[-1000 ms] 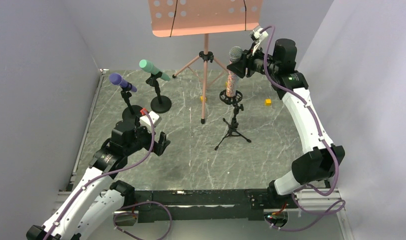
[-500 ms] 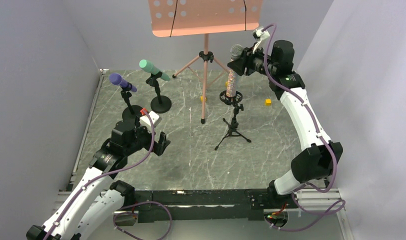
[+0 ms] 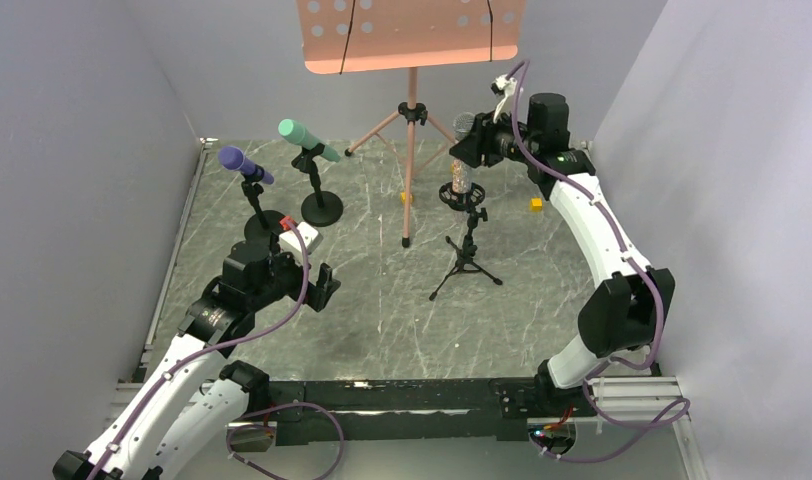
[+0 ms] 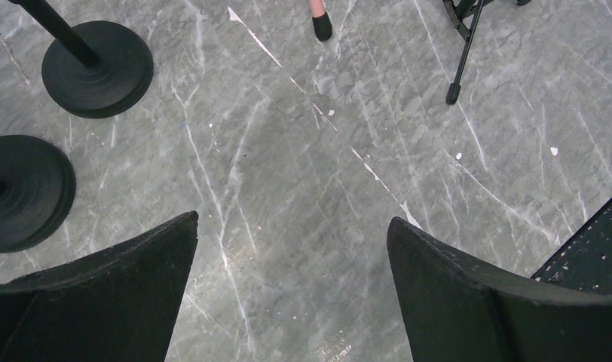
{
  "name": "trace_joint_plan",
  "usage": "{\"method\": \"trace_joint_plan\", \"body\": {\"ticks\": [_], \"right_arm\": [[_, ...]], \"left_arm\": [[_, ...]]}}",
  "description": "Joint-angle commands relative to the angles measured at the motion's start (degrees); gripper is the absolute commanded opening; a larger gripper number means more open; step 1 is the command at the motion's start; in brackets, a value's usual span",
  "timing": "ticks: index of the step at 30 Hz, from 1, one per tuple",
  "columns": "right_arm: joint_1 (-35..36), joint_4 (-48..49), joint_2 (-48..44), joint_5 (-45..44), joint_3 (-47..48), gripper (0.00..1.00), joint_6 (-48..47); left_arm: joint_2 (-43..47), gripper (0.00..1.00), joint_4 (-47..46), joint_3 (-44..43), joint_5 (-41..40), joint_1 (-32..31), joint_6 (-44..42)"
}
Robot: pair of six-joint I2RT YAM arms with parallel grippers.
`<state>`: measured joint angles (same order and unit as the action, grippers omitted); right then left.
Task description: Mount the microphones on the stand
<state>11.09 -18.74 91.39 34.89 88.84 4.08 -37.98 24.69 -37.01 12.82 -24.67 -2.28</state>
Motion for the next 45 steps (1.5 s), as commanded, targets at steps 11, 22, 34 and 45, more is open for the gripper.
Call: {"method": "trace_joint_plan", "body": {"ticks": [11,22,34,45], "right_arm": [[0.62,-17.03,1.16,3.31,-12.28,0.01,-7.18],[0.63,-17.81,-0.83,6.56,-17.72,0.03,-11.73],[0.17,-21.07,-1.99,9.62,-5.52,0.74,-13.83],[-1.49,-22.1,-7.9,6.24,-5.03,0.86,-17.17]], "left_arm": [[0.27,0.99,-1.4,-1.75,1.17,0.41,0.26],[0.3,0.99,-1.4,-1.66,1.17,0.43,0.35],[0.42,0.99,-1.67,-1.48,0.98,0.41,0.61],[1.31,0.99,-2.51,-1.23,1.37,0.41,0.57]]}}
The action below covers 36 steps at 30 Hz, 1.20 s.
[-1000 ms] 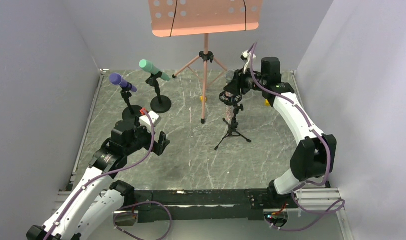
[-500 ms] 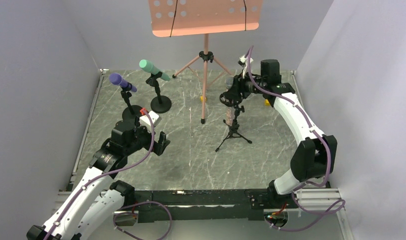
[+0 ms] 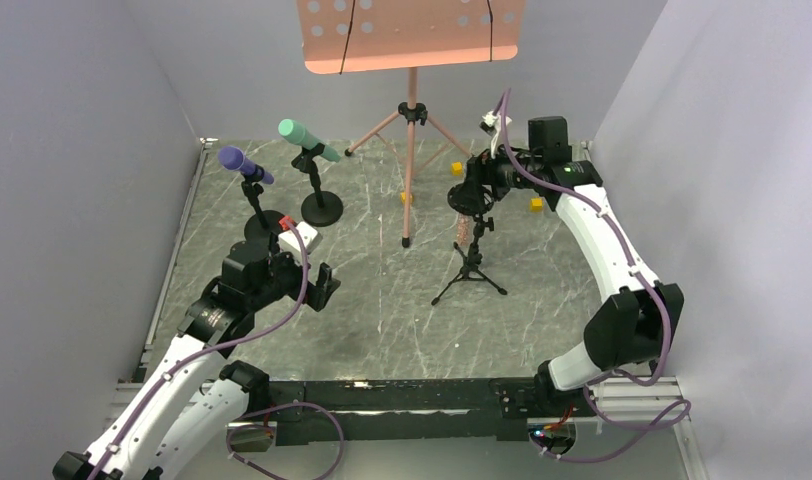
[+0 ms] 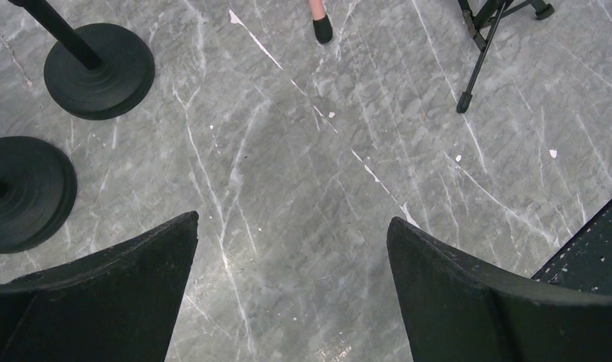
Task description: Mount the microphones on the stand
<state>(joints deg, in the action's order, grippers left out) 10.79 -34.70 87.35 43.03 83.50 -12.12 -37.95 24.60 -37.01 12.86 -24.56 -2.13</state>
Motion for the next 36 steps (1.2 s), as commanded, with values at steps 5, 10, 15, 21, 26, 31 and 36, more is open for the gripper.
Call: {"method": "trace_joint_plan", "body": {"ticks": [5,10,15,21,26,31,36], "right_arm": [[-4.2,-5.11,-6.35,-0.16,-0.37,0.88,-1.0],[-6.08,-3.57,-7.23,2.31,-1.15,0.89,-1.01],[-8.27,-2.25,-8.4,1.98,-1.38,0.89,-0.51],[-19.12,0.4,-19.21,16.04,-10.17,0.9,-4.07],[-26.91,-5.13,-30.42,26.81,-24.35,0.99,-17.48],[-26.85,-16.36,-38.47,40.94,-41.78,1.0,-52.88],[-26.58,-15.62,-33.63,43.99,-42.72,1.0,-60.4]], "left_arm": [[2.92,0.99,-3.11,-0.72,0.9,0.35,0.18],[3.89,0.99,-3.61,-0.3,0.6,0.38,0.11],[4.32,0.99,-3.69,-0.25,0.5,0.39,0.15],[7.06,0.99,-7.2,1.26,1.42,0.39,7.89],[8.51,0.99,-9.53,3.11,3.2,0.39,11.72],[8.63,0.99,-3.95,0.04,0.87,0.39,7.05],[10.54,0.99,0.34,-0.45,-5.04,0.39,2.85]]}}
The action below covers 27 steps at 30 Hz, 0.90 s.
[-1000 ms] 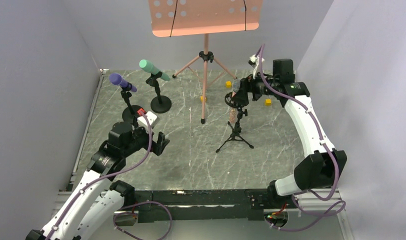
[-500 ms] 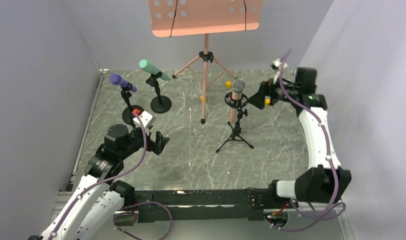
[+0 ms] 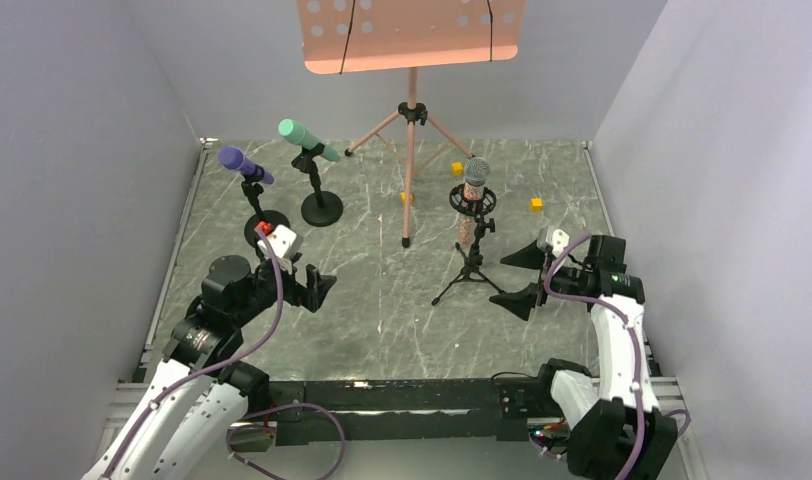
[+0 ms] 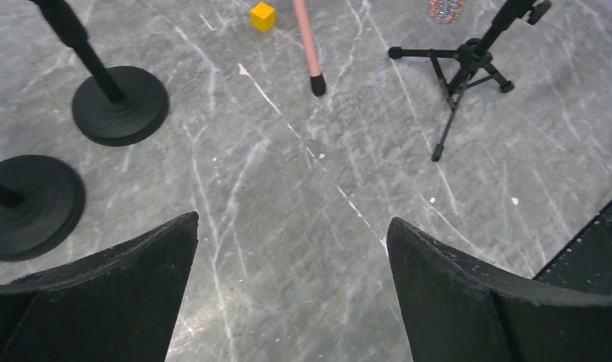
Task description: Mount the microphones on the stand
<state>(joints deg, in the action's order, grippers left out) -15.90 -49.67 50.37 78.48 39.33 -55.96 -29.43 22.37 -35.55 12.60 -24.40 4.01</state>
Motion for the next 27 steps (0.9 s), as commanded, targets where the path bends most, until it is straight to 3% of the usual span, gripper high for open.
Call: {"method": "trace_joint_plan", "body": {"ticks": [1,4,6,7,10,13,21,27], "right_arm": [[0.14,-0.58,4.66,8.8,1.86,1.0,-16.73],[0.63,-0.64,8.4,8.61,3.29,1.0,-16.02],[0.9,3.01,10.89,5.72,4.54,1.0,-9.57],[1.17,5.97,11.36,3.38,5.06,1.0,-2.53],[2.75,33.48,7.37,-8.66,0.51,1.0,29.4],[4.4,44.46,3.74,-10.4,-3.63,1.0,40.62],[11.55,59.32,5.67,-21.57,-6.57,0.98,53.77],[19.28,62.56,7.39,-29.01,-6.03,0.88,53.94]], "left_arm": [[2.96,0.99,2.37,-0.86,-5.8,0.23,-3.31],[5.59,0.99,0.87,0.96,-7.32,0.23,-3.1],[6.4,0.99,0.61,0.82,-8.02,0.23,-3.17],[6.52,0.99,0.2,1.02,-8.22,0.23,-3.16],[6.1,0.99,0.37,0.72,-8.09,0.23,-3.05],[5.61,0.99,0.65,0.57,-7.91,0.23,-3.14],[4.72,0.99,0.37,0.44,-7.71,0.23,-3.31],[5.2,0.99,0.12,0.83,-7.78,0.25,-3.22]]}}
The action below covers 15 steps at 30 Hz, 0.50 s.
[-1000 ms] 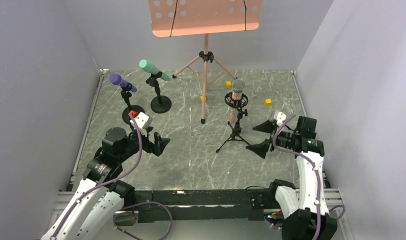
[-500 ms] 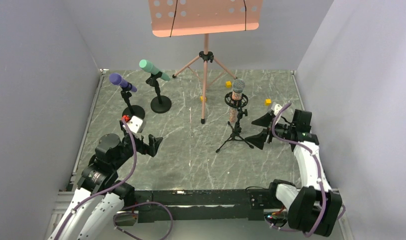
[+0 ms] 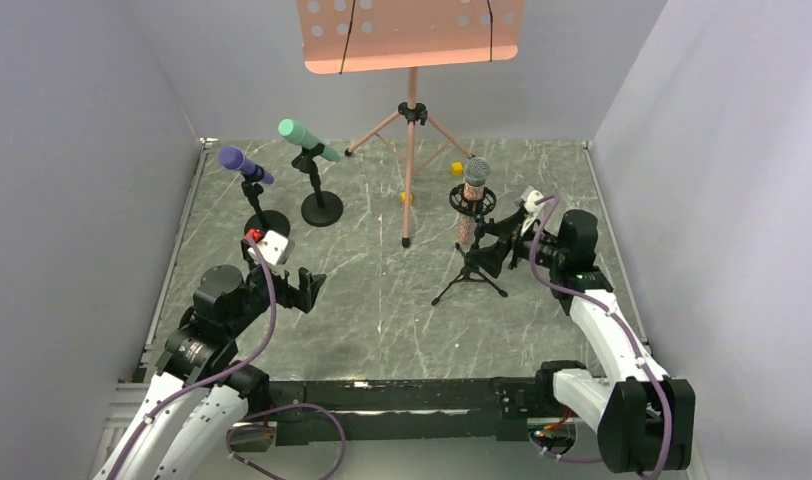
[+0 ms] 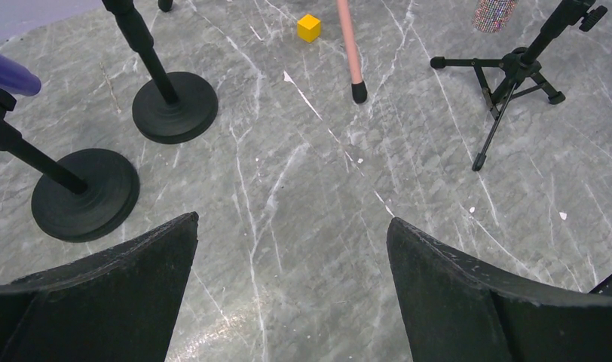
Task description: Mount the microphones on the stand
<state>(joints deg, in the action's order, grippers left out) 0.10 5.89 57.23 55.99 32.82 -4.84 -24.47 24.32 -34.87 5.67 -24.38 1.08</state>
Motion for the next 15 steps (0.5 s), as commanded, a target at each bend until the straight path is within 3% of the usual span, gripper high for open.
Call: {"method": "trace_joint_plan", "body": {"ticks": [1,4,8,15], "right_arm": [[3.61,6.88,0.84,-7.45,0.54,0.84,2.49],[4.0,6.78,1.28,-10.06,0.16,0.69,1.42],[4.12,5.0,1.22,-11.83,0.52,0.39,-1.77],[4.16,6.23,2.17,-10.35,0.73,0.25,-4.99]], "left_arm": [[0.23,0.99,-1.84,0.11,-0.84,0.22,-0.29],[-0.3,0.99,-1.88,-0.08,-0.59,0.24,-0.38],[-0.49,0.99,-1.9,-0.11,-0.36,0.3,-0.38],[-0.16,0.99,-1.76,-0.06,-0.48,0.3,-0.38]]}}
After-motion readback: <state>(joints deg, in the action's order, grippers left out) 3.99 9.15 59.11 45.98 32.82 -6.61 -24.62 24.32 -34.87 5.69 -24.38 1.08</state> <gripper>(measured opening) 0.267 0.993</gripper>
